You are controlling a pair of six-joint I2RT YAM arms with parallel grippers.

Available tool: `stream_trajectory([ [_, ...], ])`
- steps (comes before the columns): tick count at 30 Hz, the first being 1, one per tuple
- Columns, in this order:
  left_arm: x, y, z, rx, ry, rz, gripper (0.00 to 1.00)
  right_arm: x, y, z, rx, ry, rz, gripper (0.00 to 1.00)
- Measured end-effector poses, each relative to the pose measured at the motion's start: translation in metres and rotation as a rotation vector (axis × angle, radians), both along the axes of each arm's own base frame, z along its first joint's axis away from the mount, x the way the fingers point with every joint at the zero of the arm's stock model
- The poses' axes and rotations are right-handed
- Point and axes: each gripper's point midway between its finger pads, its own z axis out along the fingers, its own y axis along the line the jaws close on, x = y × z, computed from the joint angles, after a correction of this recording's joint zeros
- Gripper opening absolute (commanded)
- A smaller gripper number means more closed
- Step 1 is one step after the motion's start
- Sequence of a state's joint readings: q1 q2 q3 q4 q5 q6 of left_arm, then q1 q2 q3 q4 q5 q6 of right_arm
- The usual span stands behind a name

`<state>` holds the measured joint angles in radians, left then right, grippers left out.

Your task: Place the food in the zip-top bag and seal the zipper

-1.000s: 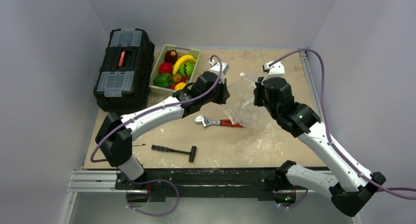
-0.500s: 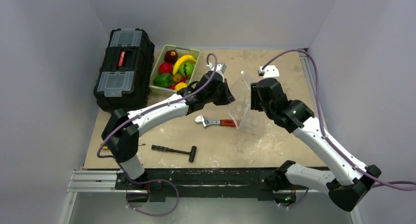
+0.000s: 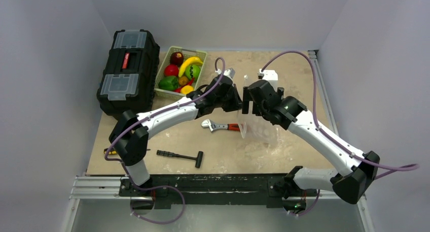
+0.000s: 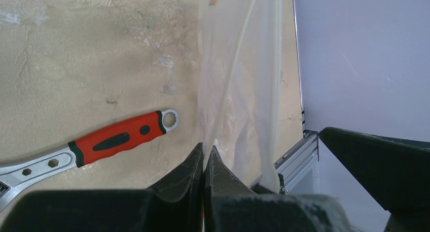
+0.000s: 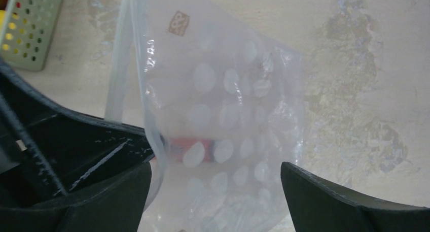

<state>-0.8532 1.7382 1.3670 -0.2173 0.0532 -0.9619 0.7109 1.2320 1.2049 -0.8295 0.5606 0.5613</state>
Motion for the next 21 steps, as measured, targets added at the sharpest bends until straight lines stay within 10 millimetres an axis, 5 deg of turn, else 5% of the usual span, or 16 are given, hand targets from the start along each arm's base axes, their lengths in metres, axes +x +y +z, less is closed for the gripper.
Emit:
stream_trajectory([
  [6,0.000,0.000,0.000,0.002,0.001,0.000,0.00,-0.014,0.012,0.039,0.193,-0.087,0.059,0.99],
  [11,0.000,0.000,0.000,0.001,0.002,0.001,0.00,-0.017,0.003,0.066,0.252,-0.172,0.023,0.88],
  [21,-0.006,-0.009,0.007,-0.065,0.040,-0.019,0.00,-0.008,0.016,0.035,0.234,-0.115,0.024,0.65],
])
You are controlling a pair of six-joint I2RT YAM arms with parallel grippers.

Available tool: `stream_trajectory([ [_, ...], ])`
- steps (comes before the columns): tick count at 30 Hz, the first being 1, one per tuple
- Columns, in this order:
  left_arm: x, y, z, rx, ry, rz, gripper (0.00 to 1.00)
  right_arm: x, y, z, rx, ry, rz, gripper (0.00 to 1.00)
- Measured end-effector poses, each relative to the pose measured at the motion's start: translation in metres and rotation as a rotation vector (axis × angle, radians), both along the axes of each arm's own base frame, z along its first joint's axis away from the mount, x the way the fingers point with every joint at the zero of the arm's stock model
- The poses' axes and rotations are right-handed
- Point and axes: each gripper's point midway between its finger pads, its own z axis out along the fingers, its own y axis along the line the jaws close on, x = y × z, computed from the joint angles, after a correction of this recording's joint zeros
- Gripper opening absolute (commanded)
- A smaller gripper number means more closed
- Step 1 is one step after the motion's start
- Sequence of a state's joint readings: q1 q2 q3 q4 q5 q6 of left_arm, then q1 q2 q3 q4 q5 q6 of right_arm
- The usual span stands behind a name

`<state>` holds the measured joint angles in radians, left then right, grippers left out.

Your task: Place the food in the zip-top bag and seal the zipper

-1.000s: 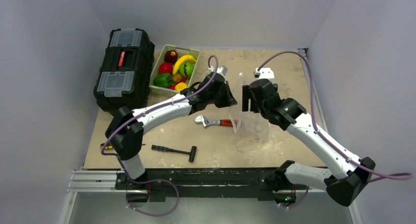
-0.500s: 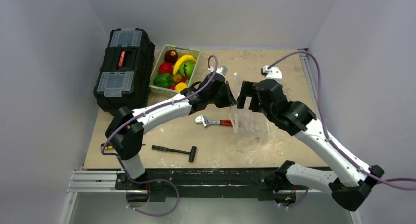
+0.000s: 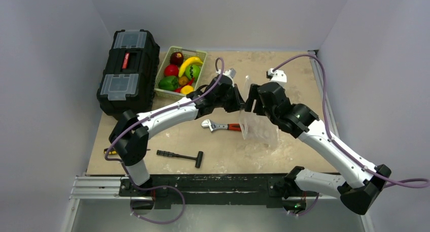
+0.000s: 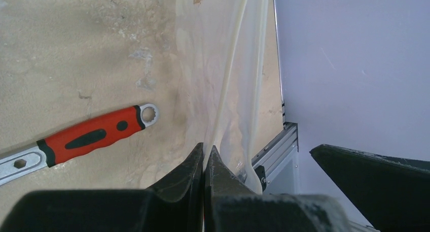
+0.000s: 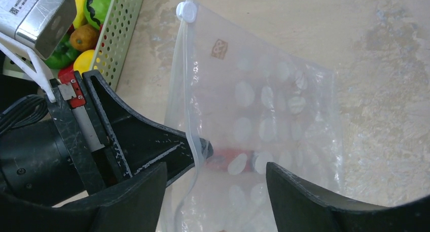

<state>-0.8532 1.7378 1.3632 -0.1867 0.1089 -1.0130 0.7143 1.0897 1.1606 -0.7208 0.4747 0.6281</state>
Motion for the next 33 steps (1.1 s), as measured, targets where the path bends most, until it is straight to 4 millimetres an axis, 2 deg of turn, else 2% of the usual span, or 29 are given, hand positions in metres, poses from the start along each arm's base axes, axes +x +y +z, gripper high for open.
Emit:
stream_trajectory([
  [5,-0.004,-0.002,-0.004,-0.016,0.020,-0.007,0.00,0.003,0.004,-0.008,0.002,-0.001,0.010,0.45],
  [6,-0.004,-0.002,-0.005,-0.017,0.023,-0.007,0.00,0.002,0.005,-0.012,0.002,0.004,0.016,0.43],
  [17,-0.006,-0.005,-0.001,-0.042,0.023,-0.021,0.00,0.008,0.012,-0.032,-0.016,0.028,0.025,0.44],
  [20,-0.006,-0.005,-0.002,-0.041,0.024,-0.023,0.00,0.010,0.014,-0.039,-0.032,0.042,0.026,0.42],
  [27,-0.008,-0.002,-0.007,-0.024,0.035,-0.021,0.00,0.011,0.016,-0.049,-0.085,0.051,0.018,0.26],
  [33,-0.007,-0.002,-0.008,-0.020,0.029,-0.022,0.00,0.012,0.008,-0.050,-0.135,0.038,-0.003,0.04],
])
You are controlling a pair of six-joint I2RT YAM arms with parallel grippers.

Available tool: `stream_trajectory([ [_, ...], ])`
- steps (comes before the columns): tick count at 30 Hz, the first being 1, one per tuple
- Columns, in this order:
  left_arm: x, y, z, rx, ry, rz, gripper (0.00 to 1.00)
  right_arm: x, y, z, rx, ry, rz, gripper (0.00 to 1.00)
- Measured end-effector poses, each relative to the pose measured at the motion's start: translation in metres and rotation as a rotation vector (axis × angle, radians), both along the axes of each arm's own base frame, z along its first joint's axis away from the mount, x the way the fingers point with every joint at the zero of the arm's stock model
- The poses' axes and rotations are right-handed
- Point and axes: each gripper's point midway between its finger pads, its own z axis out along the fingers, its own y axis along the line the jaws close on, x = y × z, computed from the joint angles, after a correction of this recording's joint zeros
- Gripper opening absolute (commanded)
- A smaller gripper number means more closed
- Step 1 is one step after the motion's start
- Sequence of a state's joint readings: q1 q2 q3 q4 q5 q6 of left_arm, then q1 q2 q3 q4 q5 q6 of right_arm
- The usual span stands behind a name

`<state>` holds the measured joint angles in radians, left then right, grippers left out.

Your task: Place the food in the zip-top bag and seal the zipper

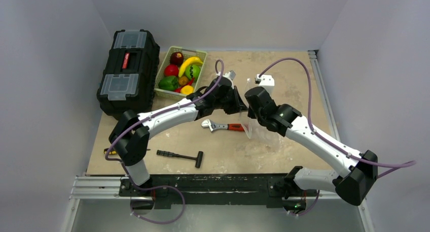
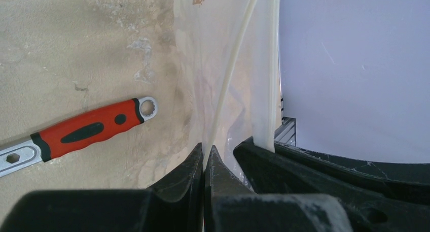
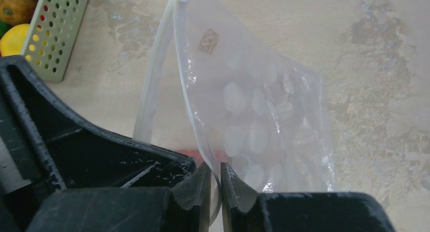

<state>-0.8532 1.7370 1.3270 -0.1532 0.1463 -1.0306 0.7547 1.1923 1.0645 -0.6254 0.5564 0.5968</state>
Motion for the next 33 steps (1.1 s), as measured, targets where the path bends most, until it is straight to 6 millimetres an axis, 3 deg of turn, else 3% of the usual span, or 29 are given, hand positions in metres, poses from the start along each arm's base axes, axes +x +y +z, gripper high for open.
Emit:
stream_trajectory([
  [1,0.000,0.001,0.000,0.003,-0.002,0.002,0.00,0.000,-0.003,0.000,-0.014,-0.003,-0.008,0.00],
  [10,0.004,0.020,-0.006,0.110,-0.068,0.013,0.00,0.001,-0.032,0.008,-0.145,-0.046,-0.065,0.00],
  [15,0.012,0.040,-0.016,0.221,-0.127,0.007,0.00,-0.006,-0.051,0.027,-0.179,-0.096,-0.084,0.00],
  [21,0.018,0.056,-0.024,0.282,-0.139,-0.008,0.00,-0.013,-0.050,0.057,-0.098,-0.212,-0.009,0.00],
  [23,0.018,0.055,-0.022,0.275,-0.138,-0.024,0.09,-0.014,-0.049,0.059,-0.092,-0.223,0.008,0.00],
  [25,0.017,0.051,-0.016,0.261,-0.147,-0.052,0.28,-0.012,-0.047,0.057,-0.094,-0.220,0.014,0.00],
  [29,0.014,0.044,-0.006,0.233,-0.168,-0.105,0.77,-0.008,-0.042,0.044,-0.122,-0.182,0.019,0.00],
  [33,0.011,0.043,-0.003,0.234,-0.195,-0.150,0.96,-0.009,-0.043,0.035,-0.127,-0.167,0.011,0.00],
])
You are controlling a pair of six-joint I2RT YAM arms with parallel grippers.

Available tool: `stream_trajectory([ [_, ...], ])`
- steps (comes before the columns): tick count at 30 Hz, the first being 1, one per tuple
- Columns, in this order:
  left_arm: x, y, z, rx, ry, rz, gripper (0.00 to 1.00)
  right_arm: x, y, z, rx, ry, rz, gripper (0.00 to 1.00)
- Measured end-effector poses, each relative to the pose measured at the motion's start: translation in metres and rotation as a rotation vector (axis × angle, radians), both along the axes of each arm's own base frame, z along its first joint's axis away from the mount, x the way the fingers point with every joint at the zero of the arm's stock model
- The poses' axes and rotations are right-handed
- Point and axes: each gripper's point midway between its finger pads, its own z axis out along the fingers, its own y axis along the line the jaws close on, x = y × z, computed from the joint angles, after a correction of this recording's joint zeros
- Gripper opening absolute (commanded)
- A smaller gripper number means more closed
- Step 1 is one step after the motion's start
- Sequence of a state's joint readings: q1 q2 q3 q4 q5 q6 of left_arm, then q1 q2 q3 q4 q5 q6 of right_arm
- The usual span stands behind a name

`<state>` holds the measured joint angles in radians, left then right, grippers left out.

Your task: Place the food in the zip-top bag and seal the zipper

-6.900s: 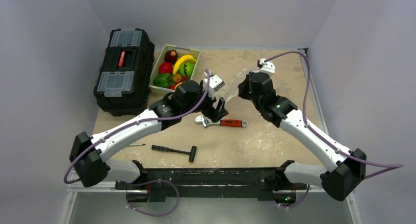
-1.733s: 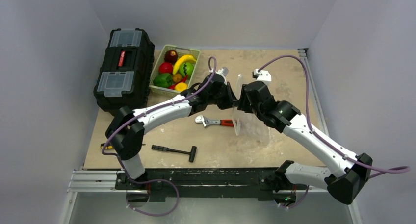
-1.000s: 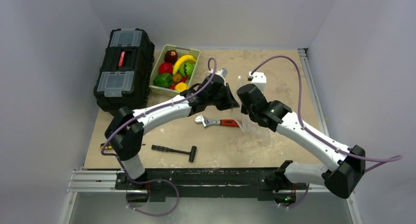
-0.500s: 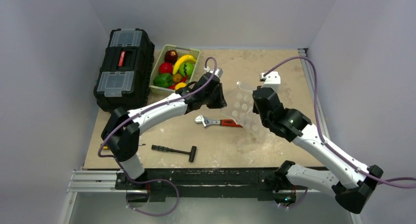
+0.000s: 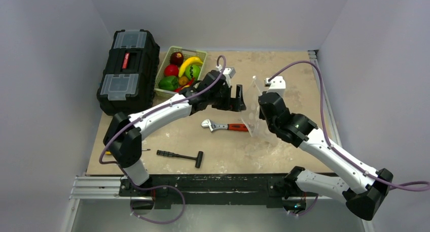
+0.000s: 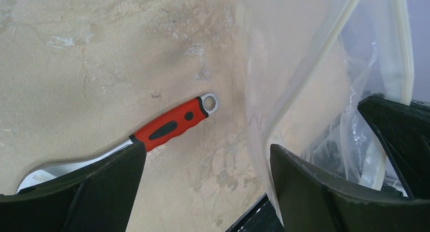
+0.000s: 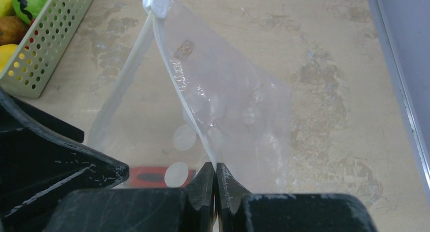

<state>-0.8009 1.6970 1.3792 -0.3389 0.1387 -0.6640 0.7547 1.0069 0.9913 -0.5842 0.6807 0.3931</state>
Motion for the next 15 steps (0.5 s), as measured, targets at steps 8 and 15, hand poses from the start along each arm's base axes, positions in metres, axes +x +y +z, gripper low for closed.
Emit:
stream_trajectory([
  [8,-0.002,0.030,0.047,0.001,-0.202,-0.006,1.00,-0.002,-0.002,-0.007,0.012,0.006,-0.021,0.00],
  [15,0.034,0.094,0.084,0.081,-0.391,0.264,0.98,-0.002,-0.003,-0.009,0.015,0.007,-0.023,0.00],
])
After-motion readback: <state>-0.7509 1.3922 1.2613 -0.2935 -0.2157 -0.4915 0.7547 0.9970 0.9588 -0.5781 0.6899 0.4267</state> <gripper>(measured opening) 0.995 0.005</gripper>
